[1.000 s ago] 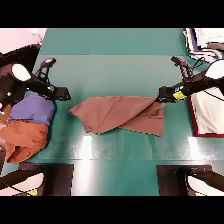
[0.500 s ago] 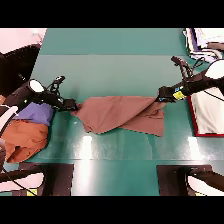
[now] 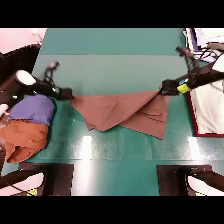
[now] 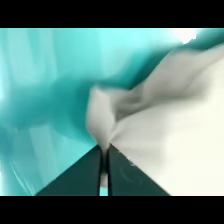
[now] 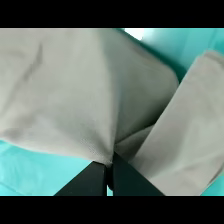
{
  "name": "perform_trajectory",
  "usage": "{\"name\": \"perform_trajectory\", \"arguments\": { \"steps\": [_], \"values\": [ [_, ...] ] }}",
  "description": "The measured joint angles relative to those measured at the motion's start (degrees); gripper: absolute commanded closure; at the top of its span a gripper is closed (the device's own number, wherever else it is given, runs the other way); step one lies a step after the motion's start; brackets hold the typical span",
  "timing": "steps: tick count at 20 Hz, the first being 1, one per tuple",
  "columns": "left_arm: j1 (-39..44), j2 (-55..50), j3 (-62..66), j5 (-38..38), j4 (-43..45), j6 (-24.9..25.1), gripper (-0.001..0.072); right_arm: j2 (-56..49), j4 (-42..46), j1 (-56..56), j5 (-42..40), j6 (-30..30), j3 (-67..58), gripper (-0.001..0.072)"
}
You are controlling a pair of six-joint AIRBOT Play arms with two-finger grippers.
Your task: Fold the shirts.
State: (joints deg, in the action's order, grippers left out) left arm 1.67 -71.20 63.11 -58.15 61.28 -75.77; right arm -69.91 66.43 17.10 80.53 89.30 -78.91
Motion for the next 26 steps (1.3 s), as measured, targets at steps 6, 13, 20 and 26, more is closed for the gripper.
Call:
{"name": "perform_trajectory", "arguments": {
  "steps": [6,13,20,26],
  "values": [
    [-0.07,17.44,20.92,-0.96,4.52,-1.14,0.0676,4.22,2.75,-0.02,3.48,-0.76,-19.02,0.0697],
    [-0.07,27.39,40.37,-2.69,5.35,-4.04,0.0677,13.62,6.34,-0.04,4.76,-0.81,-32.81,0.0697],
    [-0.02,25.51,49.07,-3.23,7.43,-4.55,0.0677,13.46,11.02,0.0,9.77,2.86,-36.39,0.0697],
    [-0.02,10.82,38.73,-8.0,10.97,-4.66,0.0676,1.84,12.92,0.37,14.38,5.14,-26.34,0.0697]
  ]
}}
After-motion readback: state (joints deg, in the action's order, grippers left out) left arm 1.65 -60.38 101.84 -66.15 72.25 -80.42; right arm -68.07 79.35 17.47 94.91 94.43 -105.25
